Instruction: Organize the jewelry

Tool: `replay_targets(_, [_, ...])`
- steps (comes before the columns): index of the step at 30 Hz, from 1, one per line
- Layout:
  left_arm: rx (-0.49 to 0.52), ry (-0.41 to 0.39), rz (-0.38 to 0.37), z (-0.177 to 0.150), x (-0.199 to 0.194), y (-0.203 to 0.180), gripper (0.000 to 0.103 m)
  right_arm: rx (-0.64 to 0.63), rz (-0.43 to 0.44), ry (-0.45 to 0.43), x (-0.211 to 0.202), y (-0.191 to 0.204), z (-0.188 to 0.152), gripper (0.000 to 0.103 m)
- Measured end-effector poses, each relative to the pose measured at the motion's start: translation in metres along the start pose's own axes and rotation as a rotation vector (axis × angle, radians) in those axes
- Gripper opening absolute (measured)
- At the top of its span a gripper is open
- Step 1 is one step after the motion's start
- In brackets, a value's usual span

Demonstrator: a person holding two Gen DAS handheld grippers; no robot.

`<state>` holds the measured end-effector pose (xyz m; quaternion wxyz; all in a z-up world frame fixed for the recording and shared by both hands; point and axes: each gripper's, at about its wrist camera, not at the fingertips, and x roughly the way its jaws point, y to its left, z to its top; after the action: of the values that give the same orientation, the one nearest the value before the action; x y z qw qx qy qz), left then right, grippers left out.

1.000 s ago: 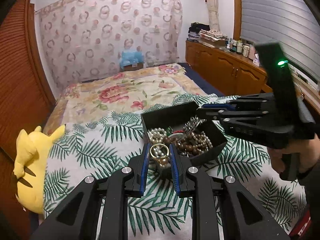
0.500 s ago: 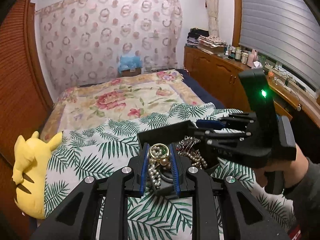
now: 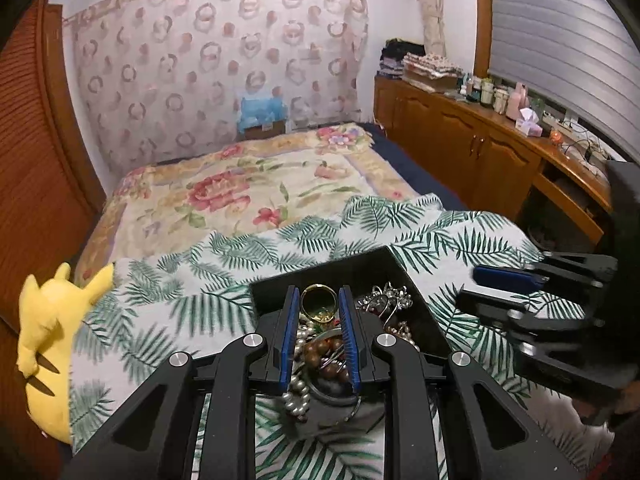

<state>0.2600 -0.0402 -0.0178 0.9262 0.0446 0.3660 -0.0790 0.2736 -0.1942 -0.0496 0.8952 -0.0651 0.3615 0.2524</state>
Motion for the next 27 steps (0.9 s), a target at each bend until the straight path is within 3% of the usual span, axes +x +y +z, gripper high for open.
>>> replay_targets(7, [-0.036, 0.013, -0.016, -0.006, 0.021, -0.002, 0.021, -0.011, -0.005, -0.003, -0.008, -0.002, -0.013, 0.032])
replay_targets(8, [-0.04, 0.013, -0.015, -0.006, 0.022, -0.001, 0.024, -0.013, -0.004, -0.004, -0.008, -0.002, -0.013, 0.032])
replay_targets(10, [-0.045, 0.005, -0.012, -0.006, 0.022, 0.0, 0.051, -0.013, -0.005, -0.011, -0.01, -0.001, -0.014, 0.032])
replay_targets(14, [-0.052, 0.001, 0.012, -0.009, 0.018, 0.006, 0.064, -0.001, -0.01, -0.024, -0.012, 0.001, -0.013, 0.032])
replay_targets(16, [-0.064, -0.006, 0.029, -0.013, 0.011, 0.01, 0.08, 0.0, -0.015, -0.035, -0.014, 0.004, -0.014, 0.032])
replay_targets(19, [-0.071, -0.006, 0.041, -0.021, 0.0, 0.015, 0.084, -0.004, -0.024, -0.045, -0.017, 0.009, -0.018, 0.032])
replay_targets(20, [-0.072, -0.012, 0.045, -0.025, -0.006, 0.017, 0.086, -0.002, -0.03, -0.05, -0.018, 0.01, -0.019, 0.035])
replay_targets(22, [-0.077, -0.03, 0.055, -0.033, -0.017, 0.018, 0.091, 0.014, -0.027, -0.064, -0.022, 0.012, -0.022, 0.058])
replay_targets(27, [-0.094, -0.035, 0.087, -0.057, -0.045, 0.022, 0.096, 0.033, -0.056, -0.069, -0.031, 0.02, -0.028, 0.069])
